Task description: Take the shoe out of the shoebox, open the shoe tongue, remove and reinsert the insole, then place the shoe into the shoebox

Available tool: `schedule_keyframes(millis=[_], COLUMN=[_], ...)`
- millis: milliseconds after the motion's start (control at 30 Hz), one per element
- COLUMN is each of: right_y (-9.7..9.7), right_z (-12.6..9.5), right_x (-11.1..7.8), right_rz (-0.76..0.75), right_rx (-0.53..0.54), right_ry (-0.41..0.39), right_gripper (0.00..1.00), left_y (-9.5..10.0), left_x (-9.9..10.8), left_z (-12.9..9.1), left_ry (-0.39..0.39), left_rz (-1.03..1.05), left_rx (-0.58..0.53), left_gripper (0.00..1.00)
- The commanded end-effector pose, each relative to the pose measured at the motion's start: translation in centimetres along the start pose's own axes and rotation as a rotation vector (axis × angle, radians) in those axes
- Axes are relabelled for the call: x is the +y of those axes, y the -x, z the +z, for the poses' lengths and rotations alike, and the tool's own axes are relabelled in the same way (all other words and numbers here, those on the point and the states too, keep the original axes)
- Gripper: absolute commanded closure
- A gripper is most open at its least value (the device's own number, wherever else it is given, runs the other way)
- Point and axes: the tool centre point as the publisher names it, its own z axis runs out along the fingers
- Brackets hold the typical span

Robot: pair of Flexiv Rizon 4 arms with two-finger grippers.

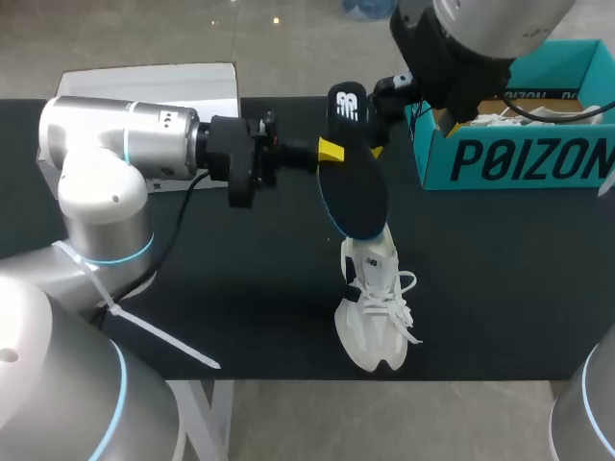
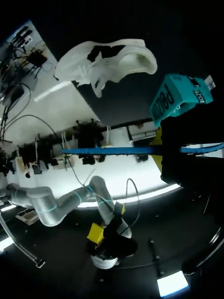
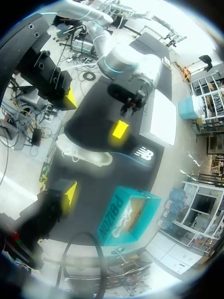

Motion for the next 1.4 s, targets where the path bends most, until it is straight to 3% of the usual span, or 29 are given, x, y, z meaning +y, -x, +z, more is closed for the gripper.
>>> schedule_keyframes(millis=[33,333,1400], right_y=[-0.1,-0.1,-0.1], right_z=[0.1,0.1,0.1], right_x=[0.2,0.2,0.2], right_rz=[0.0,0.0,0.0], right_rx=[0.0,0.0,0.0], right_ry=[-0.004,-0.004,-0.004], right_gripper=[0.0,0.0,0.0], left_y=[-0.4,-0.8,-0.8], left_x=[0.5,0.9,1.0], left_z=[-0.4,-1.9,-1.7], left_ry=[-0.039,-0.02,0.004], left_rz=[0.399,0.429,0.39], left_rx=[0.041,0.068,0.061], left_gripper=[1.0,1.0,1.0])
